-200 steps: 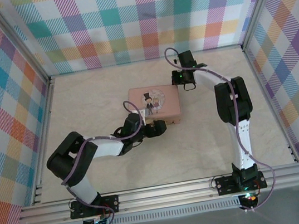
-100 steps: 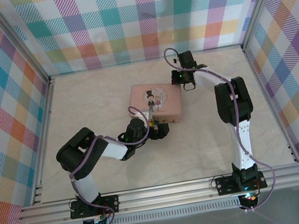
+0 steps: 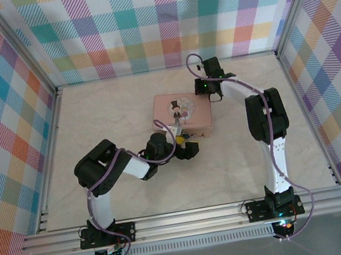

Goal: Unlock a padlock with a key

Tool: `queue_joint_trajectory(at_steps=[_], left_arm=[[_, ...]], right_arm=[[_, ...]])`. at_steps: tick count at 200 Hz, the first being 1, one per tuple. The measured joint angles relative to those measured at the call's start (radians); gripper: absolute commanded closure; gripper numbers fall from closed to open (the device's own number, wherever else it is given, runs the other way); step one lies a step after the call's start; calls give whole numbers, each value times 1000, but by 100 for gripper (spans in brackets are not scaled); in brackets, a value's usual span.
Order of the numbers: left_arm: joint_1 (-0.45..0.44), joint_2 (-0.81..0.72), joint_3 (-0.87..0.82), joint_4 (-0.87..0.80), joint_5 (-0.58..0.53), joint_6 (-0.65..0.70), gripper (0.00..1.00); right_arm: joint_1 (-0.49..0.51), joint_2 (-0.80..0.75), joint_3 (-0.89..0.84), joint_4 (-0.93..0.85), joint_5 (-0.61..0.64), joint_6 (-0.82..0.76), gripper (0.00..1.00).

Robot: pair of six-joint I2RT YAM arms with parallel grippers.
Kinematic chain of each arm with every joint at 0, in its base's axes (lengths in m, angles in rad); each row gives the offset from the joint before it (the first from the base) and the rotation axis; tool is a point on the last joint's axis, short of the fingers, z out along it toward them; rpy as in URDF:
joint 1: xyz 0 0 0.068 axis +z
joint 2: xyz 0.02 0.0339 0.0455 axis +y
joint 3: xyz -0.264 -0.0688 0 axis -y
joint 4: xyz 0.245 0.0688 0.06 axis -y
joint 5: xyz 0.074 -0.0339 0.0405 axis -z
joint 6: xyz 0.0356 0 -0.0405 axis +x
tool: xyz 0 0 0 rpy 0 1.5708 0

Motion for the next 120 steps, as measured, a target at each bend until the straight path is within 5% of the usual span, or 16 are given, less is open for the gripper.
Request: queue_joint_trajectory(at_steps=[120], left_arm=[[52, 51, 45, 56, 199, -116, 14]], right_arm=[[47, -12, -14, 19, -33, 0, 100]])
